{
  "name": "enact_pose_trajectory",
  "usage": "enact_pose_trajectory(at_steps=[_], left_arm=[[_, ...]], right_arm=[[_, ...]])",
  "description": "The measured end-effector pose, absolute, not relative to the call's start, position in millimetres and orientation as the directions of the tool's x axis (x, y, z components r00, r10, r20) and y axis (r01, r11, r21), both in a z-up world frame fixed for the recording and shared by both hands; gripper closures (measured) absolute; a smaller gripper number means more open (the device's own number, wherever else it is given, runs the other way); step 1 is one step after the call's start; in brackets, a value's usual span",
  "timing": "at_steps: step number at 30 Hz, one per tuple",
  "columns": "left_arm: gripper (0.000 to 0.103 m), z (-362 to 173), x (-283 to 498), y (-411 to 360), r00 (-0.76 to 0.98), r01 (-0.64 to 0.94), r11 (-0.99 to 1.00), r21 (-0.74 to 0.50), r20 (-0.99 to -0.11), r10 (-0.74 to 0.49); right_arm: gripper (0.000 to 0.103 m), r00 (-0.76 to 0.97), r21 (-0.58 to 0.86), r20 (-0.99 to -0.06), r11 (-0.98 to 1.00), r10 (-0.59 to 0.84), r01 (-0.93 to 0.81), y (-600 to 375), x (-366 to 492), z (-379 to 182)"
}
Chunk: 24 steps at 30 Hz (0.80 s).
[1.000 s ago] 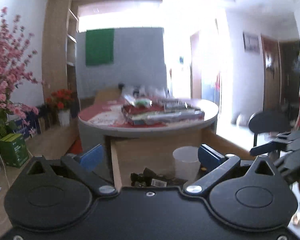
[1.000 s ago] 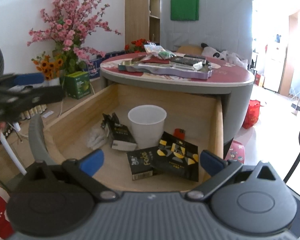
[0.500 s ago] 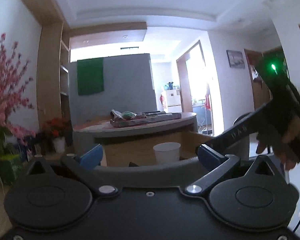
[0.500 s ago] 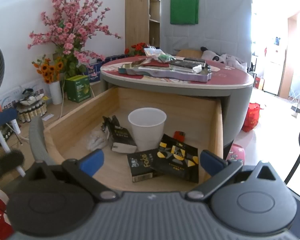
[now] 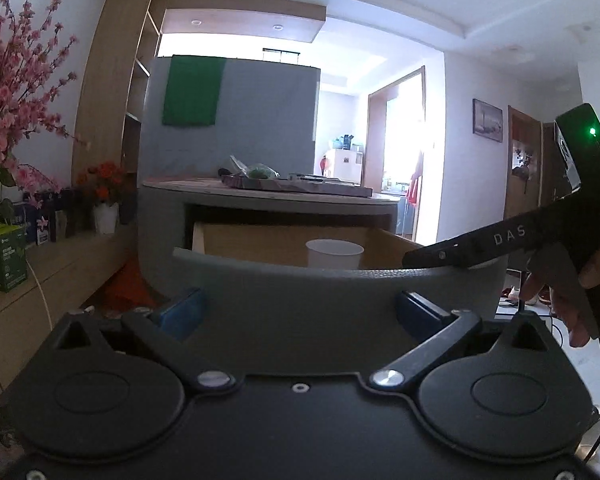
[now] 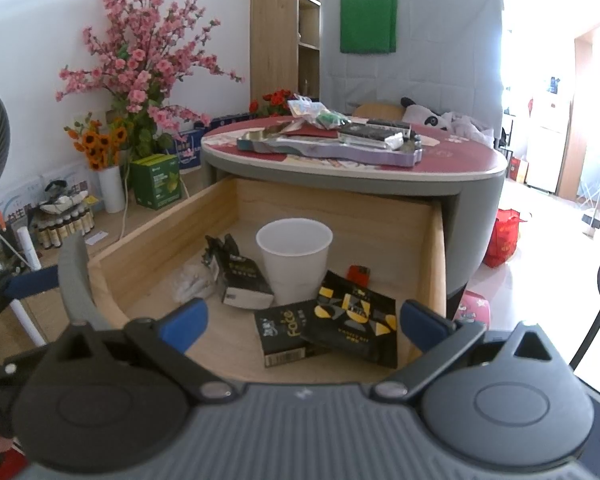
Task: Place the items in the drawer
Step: 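Withdraw the left tool from the drawer and back away, then push the drawer closed with the left tool while the right tool backs away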
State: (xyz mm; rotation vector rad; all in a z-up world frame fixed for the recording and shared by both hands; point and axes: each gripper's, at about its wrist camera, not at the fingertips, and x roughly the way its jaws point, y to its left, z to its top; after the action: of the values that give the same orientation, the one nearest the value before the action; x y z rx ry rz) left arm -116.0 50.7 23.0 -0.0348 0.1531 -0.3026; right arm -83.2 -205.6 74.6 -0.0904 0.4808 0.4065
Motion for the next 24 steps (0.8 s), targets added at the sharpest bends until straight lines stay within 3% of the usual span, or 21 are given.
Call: enact_pose_trajectory(at_steps=[8,18,24], left_arm=[[0.0,20.6,-117.0,52.9,0.943,0.297,0.953,-0.063,-0.14,-0.303],[0.0,20.8,-111.6,51.0,0.944,0.289,0.955,-0.066,-0.146,-0.295],[0.0,20.6,-106.6,49.4,0.944,0.284,0.956,-0.07,-0.152,-0.292]], right_arm=[[0.001,0.83,0.011,-0.423,0.917,0.365,-0.398,-206.1,-87.6,71.6],[0.001,0.926,-0.001,-0.143,0.936,0.349,-0.353,-219.0,-125.5,58.0],[0.001,0.939,0.067,-0.102,0.944,0.329,-0.323,-234.7,-134.8,46.6]])
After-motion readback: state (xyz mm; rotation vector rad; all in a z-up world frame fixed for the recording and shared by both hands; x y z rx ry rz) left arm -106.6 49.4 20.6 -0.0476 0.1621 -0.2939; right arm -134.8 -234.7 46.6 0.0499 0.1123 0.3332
